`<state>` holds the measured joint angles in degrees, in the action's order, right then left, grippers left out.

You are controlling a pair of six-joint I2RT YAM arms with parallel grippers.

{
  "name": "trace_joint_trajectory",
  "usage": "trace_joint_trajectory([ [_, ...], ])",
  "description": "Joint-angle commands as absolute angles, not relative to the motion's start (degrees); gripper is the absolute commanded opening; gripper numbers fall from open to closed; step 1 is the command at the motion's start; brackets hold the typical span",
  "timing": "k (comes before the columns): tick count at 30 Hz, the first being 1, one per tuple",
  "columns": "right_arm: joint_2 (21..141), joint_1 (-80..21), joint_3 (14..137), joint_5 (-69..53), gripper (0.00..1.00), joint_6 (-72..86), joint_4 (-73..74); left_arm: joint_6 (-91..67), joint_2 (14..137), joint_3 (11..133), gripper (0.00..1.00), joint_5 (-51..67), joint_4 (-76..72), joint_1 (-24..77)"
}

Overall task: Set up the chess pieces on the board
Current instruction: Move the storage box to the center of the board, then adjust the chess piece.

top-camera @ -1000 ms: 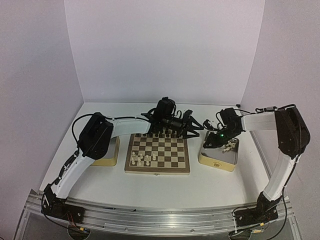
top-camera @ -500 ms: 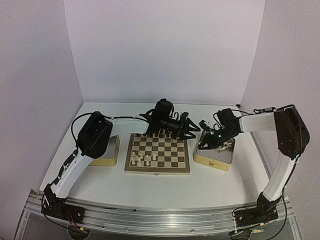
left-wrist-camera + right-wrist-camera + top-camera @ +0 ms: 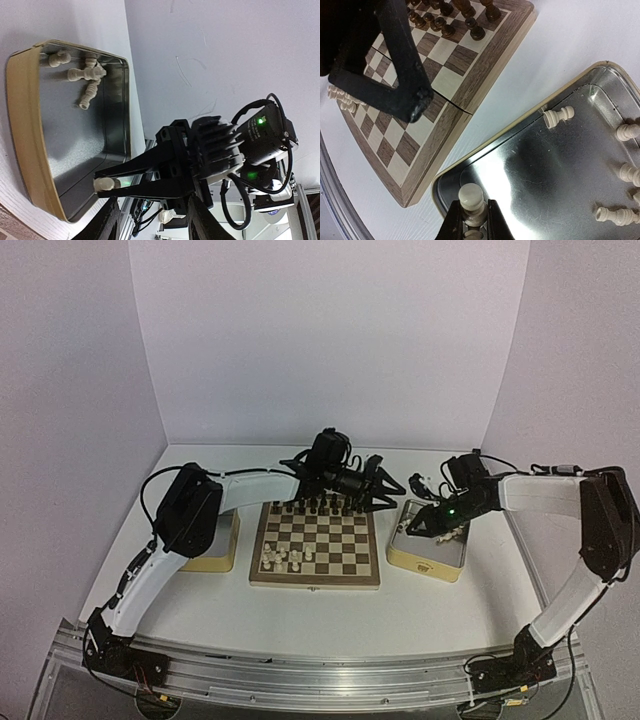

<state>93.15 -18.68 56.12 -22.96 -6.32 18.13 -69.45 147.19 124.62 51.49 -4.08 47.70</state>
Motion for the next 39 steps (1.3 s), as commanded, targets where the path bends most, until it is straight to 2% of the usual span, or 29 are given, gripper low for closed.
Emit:
trace_joint_trajectory([
  [1,91.41,-18.87,56.38,-22.82,0.0,-7.82,19.2,-70.79,149.42,129.86,0.45,54.85,-5.23,48.88],
  [6,91.07,-18.87,57.51,-22.9,0.0,-8.1,19.66,-71.16,152.56,134.4,0.45,56.45,-2.95,49.7],
  [18,89.68,-18.87,58.36,-22.96,0.0,-8.35,20.47,-72.13,152.17,131.36,0.41,54.71,-3.51,49.82],
  [33,89.21,-18.89,59.93,-24.11,0.0,-8.26,20.92,-73.83,155.58,134.96,0.37,56.23,-3.68,50.79],
  [37,89.22,-18.88,60.21,-24.27,0.0,-8.17,21.0,-73.91,155.75,135.16,0.35,56.21,-3.88,50.92],
  [39,89.34,-18.88,60.37,-24.44,0.0,-8.17,21.0,-74.08,155.87,135.18,0.31,56.31,-4.23,50.95],
])
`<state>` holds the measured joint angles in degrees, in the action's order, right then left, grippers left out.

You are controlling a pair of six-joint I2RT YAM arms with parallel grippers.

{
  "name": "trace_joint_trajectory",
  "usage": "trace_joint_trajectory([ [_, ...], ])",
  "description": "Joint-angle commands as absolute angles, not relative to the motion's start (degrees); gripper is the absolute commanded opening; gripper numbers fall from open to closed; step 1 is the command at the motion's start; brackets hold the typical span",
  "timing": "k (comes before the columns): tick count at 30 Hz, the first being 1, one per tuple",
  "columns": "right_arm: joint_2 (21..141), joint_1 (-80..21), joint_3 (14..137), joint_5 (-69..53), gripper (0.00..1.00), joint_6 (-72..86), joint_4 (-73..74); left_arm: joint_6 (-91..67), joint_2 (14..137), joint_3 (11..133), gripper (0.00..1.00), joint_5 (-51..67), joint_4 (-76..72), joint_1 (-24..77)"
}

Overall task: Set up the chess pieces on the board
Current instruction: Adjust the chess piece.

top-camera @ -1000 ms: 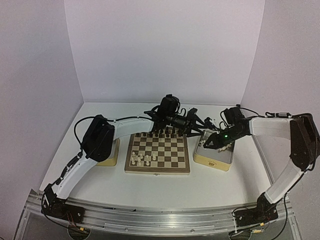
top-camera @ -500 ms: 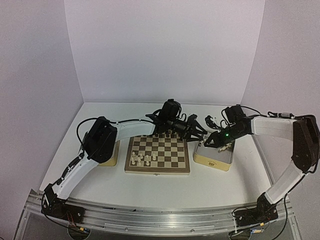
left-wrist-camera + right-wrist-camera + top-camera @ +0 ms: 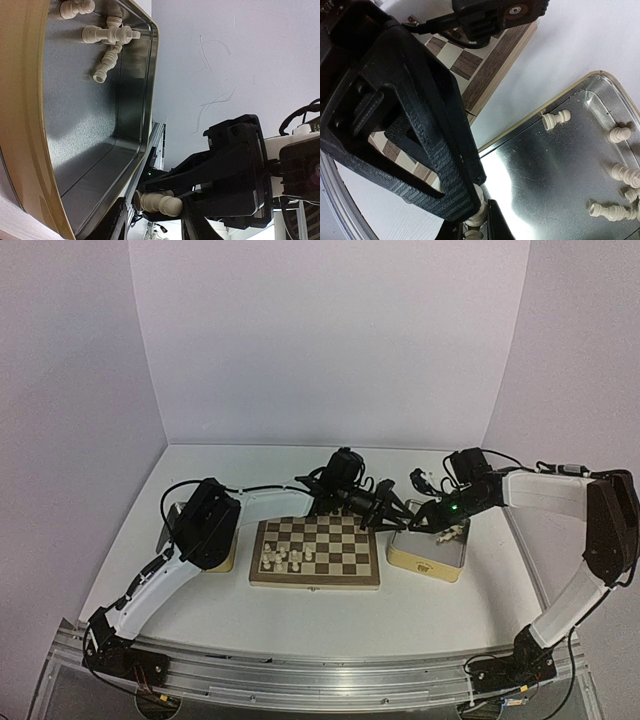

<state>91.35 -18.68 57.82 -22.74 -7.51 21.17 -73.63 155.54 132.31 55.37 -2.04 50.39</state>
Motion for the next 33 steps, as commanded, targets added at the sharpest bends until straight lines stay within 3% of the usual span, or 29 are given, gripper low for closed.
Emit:
trace_joint_trajectory([
  [1,89.38,-18.85,60.44,-24.48,0.0,-8.17,21.02,-74.16,155.85,135.19,0.29,56.33,-4.34,50.97],
  [8,89.65,-18.88,60.99,-24.89,0.0,-8.21,21.33,-74.59,156.8,136.69,0.21,56.78,-5.28,51.23],
  [14,89.48,-18.84,60.77,-24.37,0.0,-8.42,21.69,-74.84,156.98,137.01,0.01,57.05,-5.58,51.32],
  [26,90.18,-18.87,58.75,-16.47,0.0,-11.78,25.92,-71.65,157.0,136.27,0.0,53.16,-4.48,50.99],
  [33,90.97,-18.9,57.81,-14.19,0.13,-11.02,25.93,-67.32,159.01,138.0,0.0,49.83,-1.77,51.1],
])
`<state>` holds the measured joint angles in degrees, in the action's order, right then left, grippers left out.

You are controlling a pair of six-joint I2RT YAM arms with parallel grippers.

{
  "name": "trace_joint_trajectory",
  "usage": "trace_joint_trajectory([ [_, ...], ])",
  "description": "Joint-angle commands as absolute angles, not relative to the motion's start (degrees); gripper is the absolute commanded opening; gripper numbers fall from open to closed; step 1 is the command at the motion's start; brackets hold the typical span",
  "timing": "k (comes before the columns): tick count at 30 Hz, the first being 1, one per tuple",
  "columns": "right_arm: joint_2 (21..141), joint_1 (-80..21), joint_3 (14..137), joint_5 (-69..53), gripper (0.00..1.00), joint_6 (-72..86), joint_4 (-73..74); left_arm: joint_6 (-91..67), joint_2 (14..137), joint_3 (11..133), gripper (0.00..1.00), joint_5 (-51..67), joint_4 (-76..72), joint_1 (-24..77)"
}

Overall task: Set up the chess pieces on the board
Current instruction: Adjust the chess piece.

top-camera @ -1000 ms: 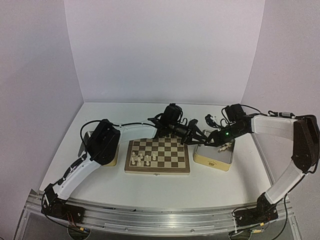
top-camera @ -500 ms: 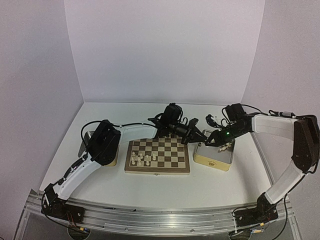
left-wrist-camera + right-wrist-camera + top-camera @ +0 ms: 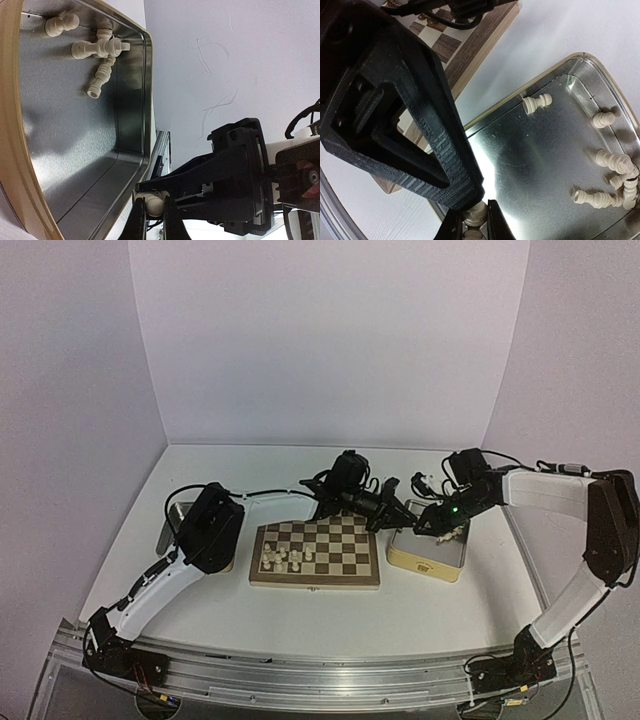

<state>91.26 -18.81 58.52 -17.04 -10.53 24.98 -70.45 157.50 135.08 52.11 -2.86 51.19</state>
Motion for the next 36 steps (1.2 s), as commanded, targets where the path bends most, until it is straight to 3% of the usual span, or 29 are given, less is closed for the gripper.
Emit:
trace_joint_trajectory([
  [1,91.04,-18.9,57.72,-13.87,0.16,-10.9,25.93,-66.97,159.02,137.99,0.0,49.53,-1.47,51.17],
  [7,91.58,-18.87,57.48,-12.02,0.25,-10.54,25.84,-65.67,158.47,137.57,0.0,48.22,-0.38,51.24],
  [10,91.94,-18.87,57.48,-12.02,0.24,-10.64,25.84,-65.26,157.98,137.22,0.0,47.95,-0.35,51.2],
  [13,92.52,-18.86,57.66,-13.26,0.17,-10.6,25.84,-65.21,157.92,137.13,0.0,47.93,-0.35,51.24],
  [23,90.17,-17.92,58.24,-13.71,0.25,-7.89,24.58,-63.8,155.19,136.01,0.0,47.39,-0.35,51.21],
  [36,79.64,-16.88,57.67,-7.76,0.33,-3.69,24.53,-44.94,140.62,129.51,0.0,36.28,19.46,51.26],
])
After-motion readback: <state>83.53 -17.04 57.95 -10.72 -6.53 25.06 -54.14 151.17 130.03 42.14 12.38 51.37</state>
